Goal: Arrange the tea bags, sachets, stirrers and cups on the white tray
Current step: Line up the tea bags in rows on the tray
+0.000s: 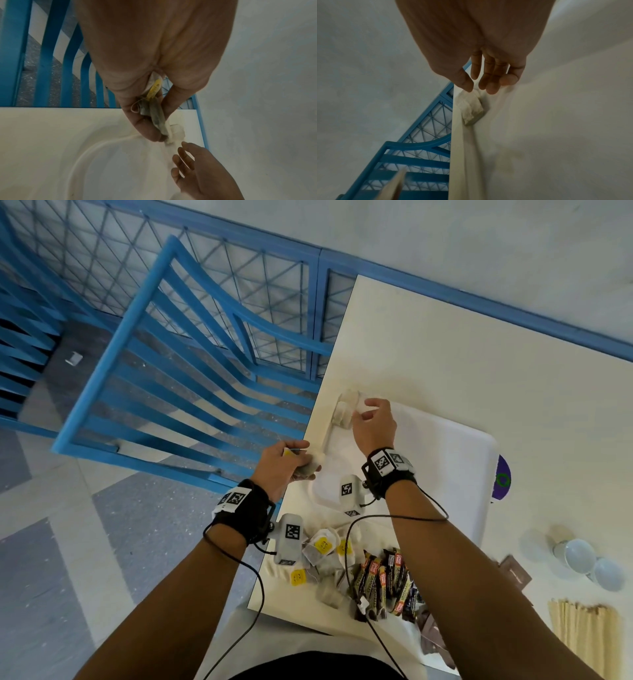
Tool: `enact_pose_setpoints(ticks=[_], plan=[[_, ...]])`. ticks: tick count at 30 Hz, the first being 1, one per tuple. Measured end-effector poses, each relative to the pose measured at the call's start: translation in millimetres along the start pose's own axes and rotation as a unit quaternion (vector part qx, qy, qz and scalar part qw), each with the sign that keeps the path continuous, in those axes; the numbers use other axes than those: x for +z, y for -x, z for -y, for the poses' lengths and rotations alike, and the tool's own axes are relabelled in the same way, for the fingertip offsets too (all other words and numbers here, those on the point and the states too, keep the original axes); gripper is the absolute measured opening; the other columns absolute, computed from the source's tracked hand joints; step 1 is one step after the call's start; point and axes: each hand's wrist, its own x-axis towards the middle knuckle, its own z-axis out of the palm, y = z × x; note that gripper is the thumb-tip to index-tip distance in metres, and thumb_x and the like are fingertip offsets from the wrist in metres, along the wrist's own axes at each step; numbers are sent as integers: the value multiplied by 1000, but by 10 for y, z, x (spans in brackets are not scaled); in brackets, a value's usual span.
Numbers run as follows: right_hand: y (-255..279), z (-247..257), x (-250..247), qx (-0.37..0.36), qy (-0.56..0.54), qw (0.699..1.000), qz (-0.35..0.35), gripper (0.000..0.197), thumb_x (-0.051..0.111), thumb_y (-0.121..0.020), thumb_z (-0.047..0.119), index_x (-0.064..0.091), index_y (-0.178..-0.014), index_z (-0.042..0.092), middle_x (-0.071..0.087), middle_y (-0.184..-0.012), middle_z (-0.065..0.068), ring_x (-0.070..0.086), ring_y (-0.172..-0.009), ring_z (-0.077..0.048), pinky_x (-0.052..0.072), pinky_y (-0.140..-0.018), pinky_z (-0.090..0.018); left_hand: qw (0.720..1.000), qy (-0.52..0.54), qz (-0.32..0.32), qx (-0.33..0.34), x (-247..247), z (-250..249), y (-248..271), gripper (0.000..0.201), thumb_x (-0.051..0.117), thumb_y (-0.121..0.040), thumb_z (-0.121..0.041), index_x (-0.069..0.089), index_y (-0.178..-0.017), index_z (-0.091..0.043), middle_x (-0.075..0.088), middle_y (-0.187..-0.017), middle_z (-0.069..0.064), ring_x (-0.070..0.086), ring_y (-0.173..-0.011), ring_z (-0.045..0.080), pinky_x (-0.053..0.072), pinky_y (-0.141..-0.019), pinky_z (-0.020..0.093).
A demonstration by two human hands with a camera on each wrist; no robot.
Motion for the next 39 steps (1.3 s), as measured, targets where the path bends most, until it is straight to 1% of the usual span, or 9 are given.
enact_pose_setpoints(ticks=[3,5,10,14,20,22,28,32,39], plan=[[213,-80,-42,-37,17,998,45,14,63,-91,16,65,-105,21,64,-85,10,63,-83,-14,54,-78,-32,1000,-6,-19,8,5,-8,-38,16,65,-95,3,63,-109,-4,64,-100,16,71,-76,22,60,-61,29],[357,-128,-42,-53,21,991,123,7,66,-92,27,68,-99,24,69,-87,9,66,-82,-13,55,-76,-31,999,-15,-32,12,20,-13,-59,15,68,-94,0,65,-107,-7,65,-92,11,67,-72,19,60,-60,28],[603,-170,-64,-64,33,962,264,29,69,-91,44,71,-100,16,75,-85,3,67,-64,-7,51,-63,-15,998,-25,-39,35,45,-1,-52,15,70,-94,-6,66,-107,-10,67,-91,9,66,-72,18,56,-62,26],[633,-166,-91,-60,-12,972,229,9,71,-92,24,70,-95,16,75,-84,-2,66,-65,-7,52,-63,-18,999,-35,-32,16,49,25,-34,19,71,-94,-12,69,-112,-6,73,-94,12,69,-78,21,56,-62,29],[605,-181,-84,-37,-9,981,188,17,72,-89,35,66,-102,26,71,-91,8,68,-85,-15,58,-78,-32,997,-67,-23,9,69,85,8,26,72,-94,-14,69,-113,4,76,-94,12,67,-72,21,52,-59,29],[622,-212,-67,-23,10,978,208,25,75,-86,39,67,-102,22,72,-92,6,69,-85,-15,58,-78,-33,997,-67,-25,10,88,98,0,28,71,-95,-16,68,-114,3,76,-92,10,68,-72,20,53,-60,29],[541,-109,-115,-32,12,979,199,8,73,-89,20,70,-92,13,76,-85,-1,71,-71,-15,53,-65,-20,998,-65,-21,1,126,80,2,30,71,-95,-23,68,-114,0,75,-95,12,69,-75,22,54,-61,30],[275,-96,-108,-57,114,982,137,8,73,-87,20,72,-92,13,70,-83,2,64,-78,-15,50,-68,-22,998,-55,-39,-19,45,77,-7,19,68,-97,-19,67,-109,-4,73,-92,10,69,-73,22,53,-61,32],[57,-18,-60,-66,195,970,129,9,66,-89,13,73,-91,8,71,-81,-6,62,-79,-21,53,-74,-30,996,-58,-56,-25,-74,51,-2,16,65,-98,-13,66,-109,-2,73,-94,12,69,-74,24,51,-62,33]])
